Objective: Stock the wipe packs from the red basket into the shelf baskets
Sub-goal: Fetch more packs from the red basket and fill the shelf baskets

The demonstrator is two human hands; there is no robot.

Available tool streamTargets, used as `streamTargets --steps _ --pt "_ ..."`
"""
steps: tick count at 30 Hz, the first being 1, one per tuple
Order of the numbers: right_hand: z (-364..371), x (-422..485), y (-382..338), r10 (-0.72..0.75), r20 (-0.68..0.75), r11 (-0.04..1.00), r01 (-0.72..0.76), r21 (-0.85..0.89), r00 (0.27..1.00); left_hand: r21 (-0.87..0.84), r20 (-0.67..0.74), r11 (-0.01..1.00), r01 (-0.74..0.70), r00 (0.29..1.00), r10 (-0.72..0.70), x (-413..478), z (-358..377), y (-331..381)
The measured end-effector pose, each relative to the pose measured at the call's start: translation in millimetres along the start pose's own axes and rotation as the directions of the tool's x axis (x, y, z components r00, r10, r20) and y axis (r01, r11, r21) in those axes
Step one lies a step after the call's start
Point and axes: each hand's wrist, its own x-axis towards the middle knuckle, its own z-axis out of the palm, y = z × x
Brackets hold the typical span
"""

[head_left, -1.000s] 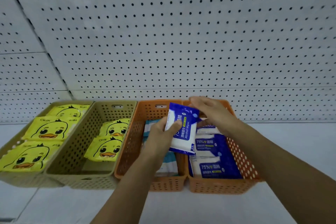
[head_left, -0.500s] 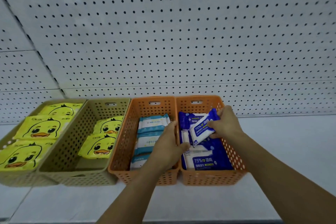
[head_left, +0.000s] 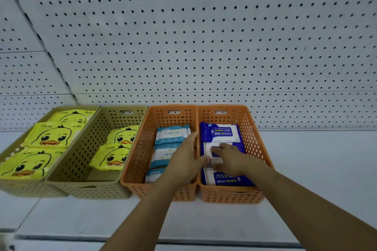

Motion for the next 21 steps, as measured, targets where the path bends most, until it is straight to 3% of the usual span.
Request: streamTargets --steps 4,6,9,11,13,15,18,21 --pt "-12.7 -4.6 -0.7 0.034 0.086 0.999 -0.035 0.005 0.996 0.027 -0.009 1.0 -0.005 1.0 0.006 -0.4 -0.7 0.2" --pt "-15.9 -15.7 -6.9 0.051 0.064 0.992 -0.058 0.115 0.997 0.084 -0.006 0.996 -0.023 1.0 0.024 -4.6 -1.0 2.3" --pt "-14.2 -45.9 -19.6 0.047 -0.039 0.927 -0.03 0.374 0.998 0.377 0.007 0.92 -0.104 0.994 0.11 -21.8 -1.8 6.5" --pt "-5.2 -71.4 -29.4 0.025 -0.174 0.916 0.047 0.399 0.984 0.547 0.004 0.825 -0.144 0.986 0.169 -44.2 -3.9 6.6" --pt "14.4 -96.3 -41.8 -0.039 -0.375 0.939 0.163 0.304 0.926 0.626 -0.005 0.754 -0.198 0.966 0.258 -72.4 -6.2 -2.5" --pt "44.2 -115.0 -54.1 -0.118 -0.567 0.936 0.282 0.211 0.815 0.667 -0.041 0.702 -0.249 0.929 0.368 -99.7 -8.1 -23.8" --pt "92.9 -142.0 -79.7 -0.116 -0.714 0.876 0.409 0.254 0.69 0.592 -0.15 0.744 -0.309 0.865 0.478 -143.6 -15.8 -64.2" --pt "138.4 -175.0 -117.6 -0.087 -0.748 0.826 0.467 0.315 0.657 0.498 -0.2 0.825 -0.267 0.891 0.409 -203.6 -30.8 -101.0"
